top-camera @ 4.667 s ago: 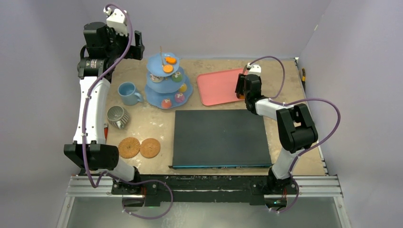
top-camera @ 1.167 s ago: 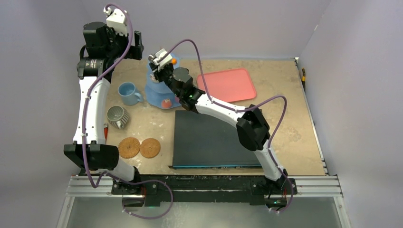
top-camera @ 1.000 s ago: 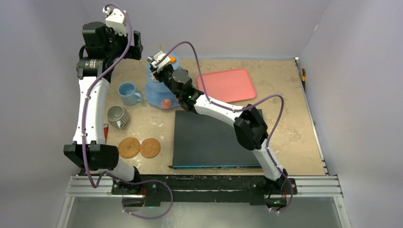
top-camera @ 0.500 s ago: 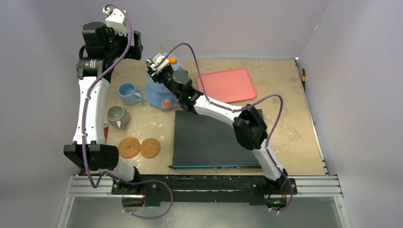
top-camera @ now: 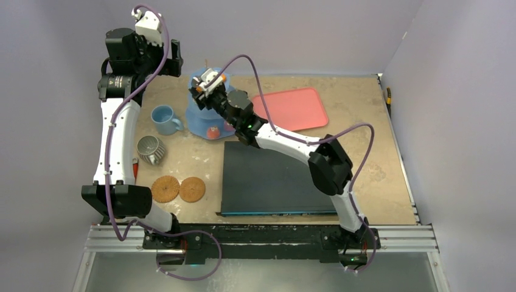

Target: Serve the afternoon tea

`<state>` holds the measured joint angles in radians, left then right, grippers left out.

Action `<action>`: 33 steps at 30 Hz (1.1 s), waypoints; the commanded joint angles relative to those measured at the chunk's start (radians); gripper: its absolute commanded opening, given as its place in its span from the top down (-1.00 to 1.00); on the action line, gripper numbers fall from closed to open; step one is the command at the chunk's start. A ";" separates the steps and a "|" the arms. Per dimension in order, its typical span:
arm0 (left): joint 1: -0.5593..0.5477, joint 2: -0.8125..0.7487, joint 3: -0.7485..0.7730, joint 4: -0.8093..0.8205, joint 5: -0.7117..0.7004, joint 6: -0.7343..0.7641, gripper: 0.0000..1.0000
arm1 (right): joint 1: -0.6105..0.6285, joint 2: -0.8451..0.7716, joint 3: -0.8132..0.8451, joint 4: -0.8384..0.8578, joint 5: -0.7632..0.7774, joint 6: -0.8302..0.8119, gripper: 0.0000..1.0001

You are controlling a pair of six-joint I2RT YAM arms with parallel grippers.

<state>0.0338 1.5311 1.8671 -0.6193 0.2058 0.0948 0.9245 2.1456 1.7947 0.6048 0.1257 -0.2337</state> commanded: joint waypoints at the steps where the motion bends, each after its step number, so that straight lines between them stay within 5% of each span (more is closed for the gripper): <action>1: 0.011 -0.041 0.008 0.020 0.010 0.005 -0.99 | -0.001 -0.146 -0.041 0.045 -0.050 0.073 -0.19; 10: 0.011 -0.038 0.018 0.020 0.017 -0.001 -0.99 | -0.044 -0.301 -0.168 0.048 -0.065 0.215 -0.20; 23: 0.012 -0.040 0.010 0.015 0.012 0.006 -0.99 | -0.324 -0.616 -0.567 -0.133 -0.051 0.655 -0.04; 27: 0.011 -0.040 0.007 0.013 0.017 0.005 -0.99 | -0.465 -0.576 -0.572 -0.305 -0.134 0.871 0.01; 33: 0.012 -0.042 0.003 0.012 0.011 0.000 -0.99 | -0.607 -0.419 -0.498 -0.476 -0.321 1.075 0.36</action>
<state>0.0376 1.5311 1.8671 -0.6201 0.2096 0.0944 0.3817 1.6466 1.2392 0.2806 -0.0586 0.6415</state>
